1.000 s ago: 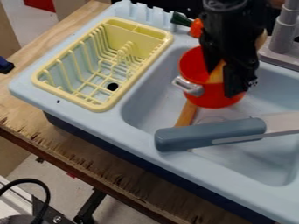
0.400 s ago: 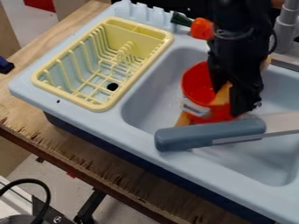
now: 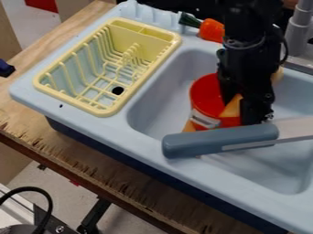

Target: Put the red object in the sink

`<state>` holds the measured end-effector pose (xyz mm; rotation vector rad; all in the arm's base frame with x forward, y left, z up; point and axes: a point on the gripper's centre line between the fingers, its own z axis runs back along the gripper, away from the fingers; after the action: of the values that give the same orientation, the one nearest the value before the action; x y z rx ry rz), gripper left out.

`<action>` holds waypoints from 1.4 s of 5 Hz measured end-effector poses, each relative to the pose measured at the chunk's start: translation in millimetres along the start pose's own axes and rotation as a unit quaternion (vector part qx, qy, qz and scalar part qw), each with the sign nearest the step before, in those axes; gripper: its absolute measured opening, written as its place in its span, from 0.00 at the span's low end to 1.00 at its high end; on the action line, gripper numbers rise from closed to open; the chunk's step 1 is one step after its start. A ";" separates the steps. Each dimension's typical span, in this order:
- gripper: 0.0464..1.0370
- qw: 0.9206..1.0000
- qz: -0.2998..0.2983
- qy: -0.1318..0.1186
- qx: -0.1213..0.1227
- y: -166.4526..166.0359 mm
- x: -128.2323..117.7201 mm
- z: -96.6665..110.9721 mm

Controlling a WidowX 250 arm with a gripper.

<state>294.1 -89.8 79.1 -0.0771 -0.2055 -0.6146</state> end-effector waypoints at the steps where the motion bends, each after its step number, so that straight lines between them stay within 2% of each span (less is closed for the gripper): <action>1: 0.62 1.000 0.014 0.008 -0.009 2.3 -2.4 -4.6; 2: 0.70 0.999 0.030 0.014 -0.022 5.6 -1.4 -4.1; 3: 0.94 0.999 0.042 0.019 -0.022 10.3 -4.0 -4.7; 5: 0.96 0.997 0.070 0.018 -0.026 10.9 0.0 0.4; 7: 0.96 0.993 0.107 0.014 -0.042 21.7 8.3 17.8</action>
<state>310.3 -74.5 98.0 -0.1691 -0.1416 -0.4096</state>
